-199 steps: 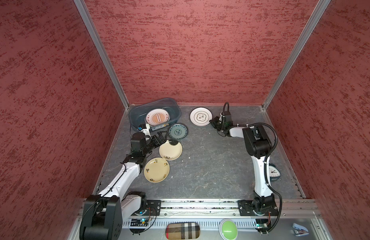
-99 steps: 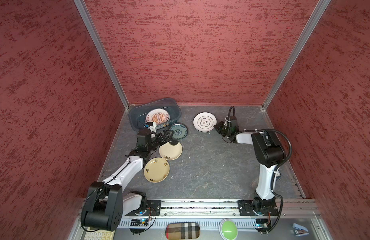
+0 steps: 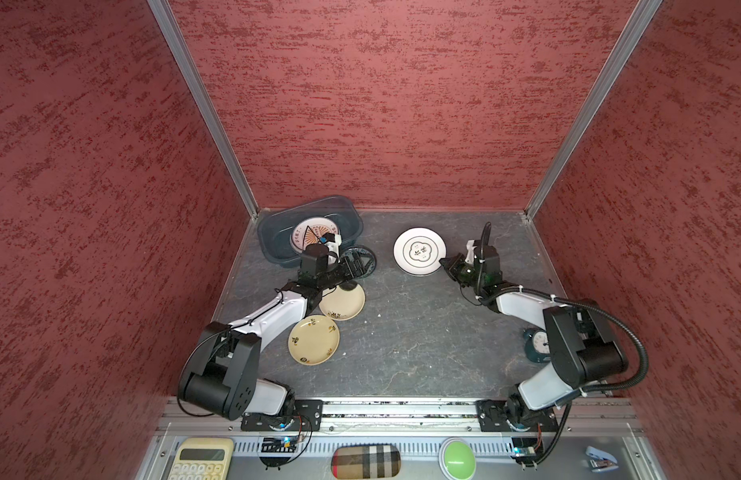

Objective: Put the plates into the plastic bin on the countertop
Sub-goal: 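Press the right gripper onto the white plate rim and tilt it on edge, then grasp the upright white plate rim with the left gripper beside the right gripper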

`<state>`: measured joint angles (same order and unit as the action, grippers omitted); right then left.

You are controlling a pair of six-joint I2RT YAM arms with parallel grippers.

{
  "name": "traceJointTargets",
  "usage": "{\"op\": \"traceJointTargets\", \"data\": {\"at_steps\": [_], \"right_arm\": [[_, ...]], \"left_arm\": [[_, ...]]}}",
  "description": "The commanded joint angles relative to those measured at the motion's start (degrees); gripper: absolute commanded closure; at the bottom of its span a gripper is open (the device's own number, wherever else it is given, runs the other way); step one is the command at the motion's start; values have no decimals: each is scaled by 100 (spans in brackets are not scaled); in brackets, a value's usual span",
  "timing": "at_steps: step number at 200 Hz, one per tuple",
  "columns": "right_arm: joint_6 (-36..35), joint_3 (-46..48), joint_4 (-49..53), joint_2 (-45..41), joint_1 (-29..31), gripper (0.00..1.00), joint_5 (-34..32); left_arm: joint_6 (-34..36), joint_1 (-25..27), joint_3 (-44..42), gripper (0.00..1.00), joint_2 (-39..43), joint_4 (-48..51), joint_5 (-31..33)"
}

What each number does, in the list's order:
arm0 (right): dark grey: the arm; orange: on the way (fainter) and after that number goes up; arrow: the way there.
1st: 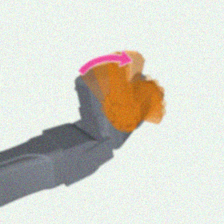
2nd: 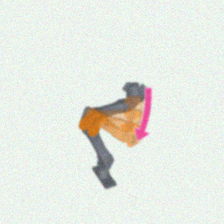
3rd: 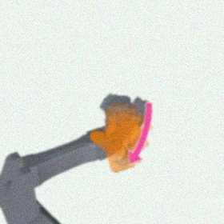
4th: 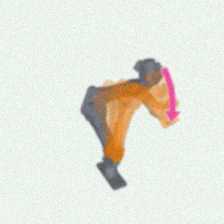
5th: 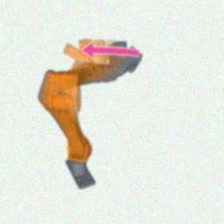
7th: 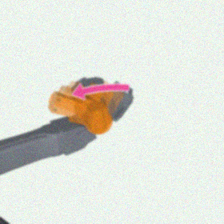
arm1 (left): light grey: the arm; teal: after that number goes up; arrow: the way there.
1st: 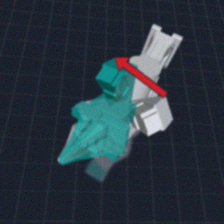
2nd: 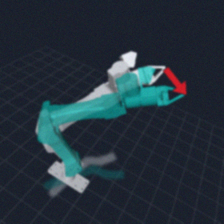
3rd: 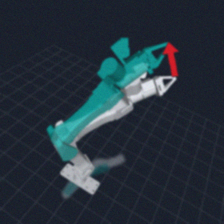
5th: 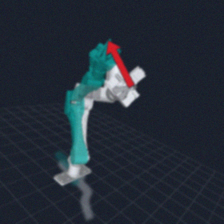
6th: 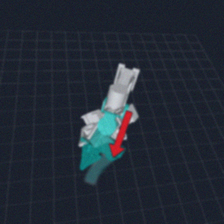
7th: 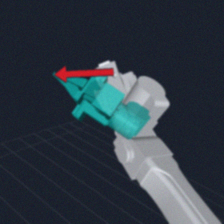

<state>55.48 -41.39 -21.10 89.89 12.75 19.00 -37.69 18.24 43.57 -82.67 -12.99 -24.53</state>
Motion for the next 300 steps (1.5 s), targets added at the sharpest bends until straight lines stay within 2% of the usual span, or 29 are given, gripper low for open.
{"op": "traceJointTargets", "data": {"at_steps": [1, 57, 110, 168, 210, 249, 285, 300], "right_arm": [[-104, 248, -271, -376, -14, 100, 232], [-82, 584, -223, -888, -2, 100, 478], [57, 820, -408, -1083, 34, 100, 562], [243, 852, -676, -1035, 121, 100, 755], [237, 849, -641, -1078, 152, 100, 819], [244, 923, -699, -1079, 170, 100, 779], [312, 991, -816, -1060, 184, 100, 808], [297, 1007, -801, -1094, 184, 81, 792]], "left_arm": [[-11, 119, 167, 1, -319, -342, -256], [45, 442, 707, 6, -1171, -550, -899], [-134, 643, 852, 23, -1575, -973, -995], [-468, 759, 995, 55, -1911, -1273, -1033], [-622, 760, 1021, 74, -2068, -1586, -1092], [-649, 756, 1014, 100, -2077, -1582, -1097], [-660, 760, 1009, 100, -2060, -1561, -1106], [-660, 756, 958, 100, -2021, -1583, -1098]]}}
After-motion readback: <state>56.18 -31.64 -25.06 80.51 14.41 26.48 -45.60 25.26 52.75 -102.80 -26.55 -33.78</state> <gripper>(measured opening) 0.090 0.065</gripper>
